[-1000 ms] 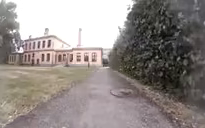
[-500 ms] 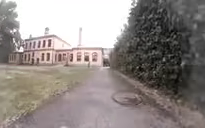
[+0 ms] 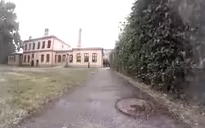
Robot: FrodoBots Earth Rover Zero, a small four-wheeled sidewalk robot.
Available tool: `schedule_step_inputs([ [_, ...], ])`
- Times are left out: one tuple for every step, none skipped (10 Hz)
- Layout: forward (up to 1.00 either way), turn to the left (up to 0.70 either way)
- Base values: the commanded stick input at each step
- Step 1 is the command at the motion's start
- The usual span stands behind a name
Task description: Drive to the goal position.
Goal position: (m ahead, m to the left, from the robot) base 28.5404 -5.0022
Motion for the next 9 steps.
schedule_step_inputs([
  [0.70,-0.28],
  [0.70,-0.18],
  [0.70,-0.09],
  [0.70,-0.03],
  [0.70,0.00],
  [0.70,-0.26],
  [0.70,-0.14],
  [0.70,0.00],
  [0.70,0.00],
])
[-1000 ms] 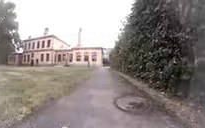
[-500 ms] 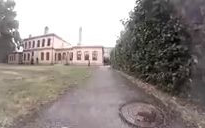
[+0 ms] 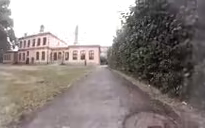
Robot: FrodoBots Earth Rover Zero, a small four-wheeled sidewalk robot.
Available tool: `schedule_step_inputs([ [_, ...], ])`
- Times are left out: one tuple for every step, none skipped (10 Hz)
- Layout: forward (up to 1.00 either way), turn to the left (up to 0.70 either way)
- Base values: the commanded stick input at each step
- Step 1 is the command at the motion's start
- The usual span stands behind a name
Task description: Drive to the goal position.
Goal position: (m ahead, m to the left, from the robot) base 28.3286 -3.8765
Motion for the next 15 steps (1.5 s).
schedule_step_inputs([
  [0.70,0.00],
  [0.70,0.00],
  [0.70,0.00],
  [0.70,-0.07],
  [0.70,-0.26],
  [0.70,0.00],
  [0.70,0.00],
  [0.70,0.00],
  [0.70,0.00],
  [0.70,0.00],
  [0.70,0.00],
  [0.70,0.00],
  [0.70,0.00],
  [0.70,0.00],
  [0.70,0.00],
])
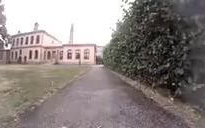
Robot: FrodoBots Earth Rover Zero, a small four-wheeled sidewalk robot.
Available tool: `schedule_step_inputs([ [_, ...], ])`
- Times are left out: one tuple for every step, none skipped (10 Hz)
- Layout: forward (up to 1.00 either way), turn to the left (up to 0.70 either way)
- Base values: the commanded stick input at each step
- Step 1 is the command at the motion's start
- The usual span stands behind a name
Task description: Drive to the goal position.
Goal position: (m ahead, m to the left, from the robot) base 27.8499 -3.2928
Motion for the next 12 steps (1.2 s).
schedule_step_inputs([
  [0.70,0.00],
  [0.70,0.00],
  [0.70,0.00],
  [0.70,0.00],
  [0.70,0.00],
  [0.70,0.00],
  [0.70,0.00],
  [0.70,0.00],
  [0.70,0.00],
  [0.70,0.00],
  [0.70,0.00],
  [0.70,0.00],
])
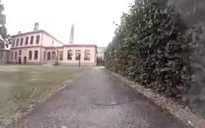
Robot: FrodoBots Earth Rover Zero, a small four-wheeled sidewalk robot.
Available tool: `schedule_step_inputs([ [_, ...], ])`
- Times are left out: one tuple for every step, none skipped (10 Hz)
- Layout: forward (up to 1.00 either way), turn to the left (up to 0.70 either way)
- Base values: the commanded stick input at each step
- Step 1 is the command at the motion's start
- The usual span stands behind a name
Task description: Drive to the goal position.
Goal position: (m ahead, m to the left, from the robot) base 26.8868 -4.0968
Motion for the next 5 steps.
schedule_step_inputs([
  [0.70,0.00],
  [0.70,0.00],
  [0.70,0.00],
  [0.70,0.00],
  [0.70,0.00],
])
